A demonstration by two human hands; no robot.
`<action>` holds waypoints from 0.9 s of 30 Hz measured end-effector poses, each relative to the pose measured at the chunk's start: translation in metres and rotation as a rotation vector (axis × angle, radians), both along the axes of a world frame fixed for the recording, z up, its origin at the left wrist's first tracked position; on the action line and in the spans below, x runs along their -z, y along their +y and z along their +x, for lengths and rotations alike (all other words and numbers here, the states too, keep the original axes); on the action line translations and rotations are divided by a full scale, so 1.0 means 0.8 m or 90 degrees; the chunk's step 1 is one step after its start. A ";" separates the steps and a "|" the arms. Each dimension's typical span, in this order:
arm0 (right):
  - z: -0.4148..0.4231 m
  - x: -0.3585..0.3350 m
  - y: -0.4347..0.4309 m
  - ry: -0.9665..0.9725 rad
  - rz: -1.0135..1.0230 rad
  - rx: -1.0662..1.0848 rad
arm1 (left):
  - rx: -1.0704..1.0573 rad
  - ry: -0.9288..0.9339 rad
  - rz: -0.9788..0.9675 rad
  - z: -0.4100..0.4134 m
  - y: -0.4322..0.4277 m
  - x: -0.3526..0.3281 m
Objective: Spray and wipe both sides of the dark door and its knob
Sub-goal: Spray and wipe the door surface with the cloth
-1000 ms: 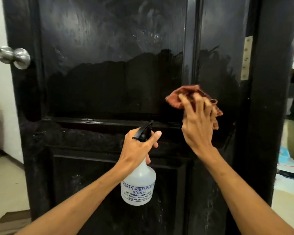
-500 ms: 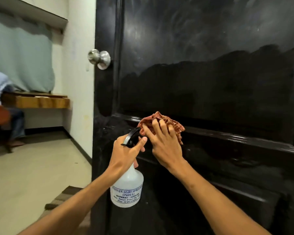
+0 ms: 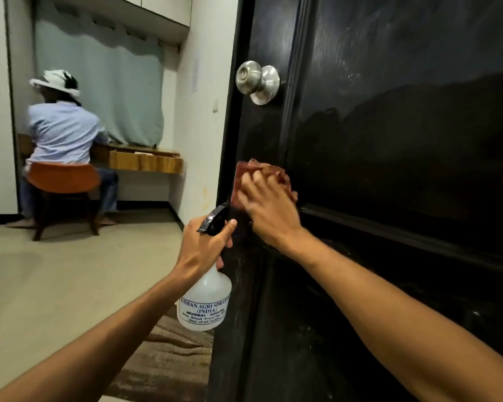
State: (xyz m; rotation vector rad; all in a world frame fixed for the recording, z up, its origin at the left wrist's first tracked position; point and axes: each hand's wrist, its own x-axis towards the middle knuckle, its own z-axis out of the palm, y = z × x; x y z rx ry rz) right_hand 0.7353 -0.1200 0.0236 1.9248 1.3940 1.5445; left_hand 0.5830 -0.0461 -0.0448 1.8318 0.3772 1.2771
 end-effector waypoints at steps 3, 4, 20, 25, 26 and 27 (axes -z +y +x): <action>0.005 0.045 0.025 -0.002 -0.196 0.022 | -0.013 0.017 0.023 -0.004 0.012 0.021; 0.004 0.037 0.033 -0.003 -0.180 0.023 | -0.013 0.020 0.022 -0.005 0.017 0.028; 0.018 0.048 -0.082 0.058 0.103 0.064 | 0.032 0.057 0.004 -0.017 -0.031 0.076; 0.019 0.142 -0.132 0.034 -0.136 0.086 | 0.069 0.054 0.002 -0.021 -0.066 0.076; 0.017 0.132 -0.144 0.045 -0.105 0.084 | 0.081 0.055 0.003 -0.021 -0.074 0.075; 0.016 0.115 -0.153 0.047 -0.030 0.079 | 0.091 0.057 0.004 -0.021 -0.081 0.074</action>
